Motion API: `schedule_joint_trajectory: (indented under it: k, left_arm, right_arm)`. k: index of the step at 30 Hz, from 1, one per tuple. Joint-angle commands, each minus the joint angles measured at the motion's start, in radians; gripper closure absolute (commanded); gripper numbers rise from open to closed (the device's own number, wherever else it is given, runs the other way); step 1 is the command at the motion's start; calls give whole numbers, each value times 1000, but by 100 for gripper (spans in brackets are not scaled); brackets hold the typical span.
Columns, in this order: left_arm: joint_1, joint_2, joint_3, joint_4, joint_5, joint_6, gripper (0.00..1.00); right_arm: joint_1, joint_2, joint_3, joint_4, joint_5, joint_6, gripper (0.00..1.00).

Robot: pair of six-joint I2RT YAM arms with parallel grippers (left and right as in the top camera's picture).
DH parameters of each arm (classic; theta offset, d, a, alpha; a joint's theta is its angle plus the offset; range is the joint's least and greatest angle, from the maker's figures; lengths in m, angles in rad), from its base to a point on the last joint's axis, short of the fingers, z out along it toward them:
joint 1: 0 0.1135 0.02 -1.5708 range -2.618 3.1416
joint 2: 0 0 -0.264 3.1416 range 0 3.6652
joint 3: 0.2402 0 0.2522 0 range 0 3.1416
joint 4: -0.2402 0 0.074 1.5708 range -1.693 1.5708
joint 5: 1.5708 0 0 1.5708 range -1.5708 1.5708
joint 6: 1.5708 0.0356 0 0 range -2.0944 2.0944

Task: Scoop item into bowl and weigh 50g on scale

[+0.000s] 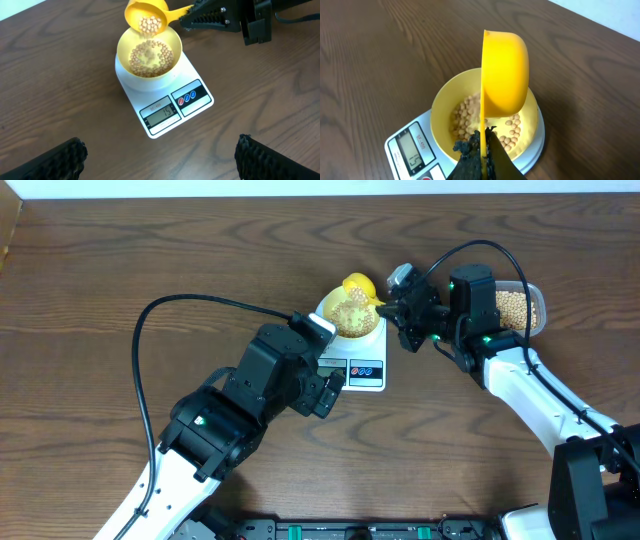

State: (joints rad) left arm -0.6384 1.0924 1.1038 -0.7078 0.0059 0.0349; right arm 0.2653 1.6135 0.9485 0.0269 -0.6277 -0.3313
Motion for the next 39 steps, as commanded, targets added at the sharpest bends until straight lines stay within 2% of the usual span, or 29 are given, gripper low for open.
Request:
schedule_joint_trajectory:
  k: [1,17,34,39]
  left_arm:
    - [4,5,0,-3,10,17,3]
    - [4,5,0,-3,10,17,3]
    - [4,5,0,-3,10,17,3]
    - [4,5,0,-3,10,17,3]
  right_arm:
    - [4,10,3,3,1,-44,99]
    - [2,10,3,3,21,-82,99]
    - [-9,10,3,-1,24,-294,99]
    - [-33,10,3,-1,24,-311,99]
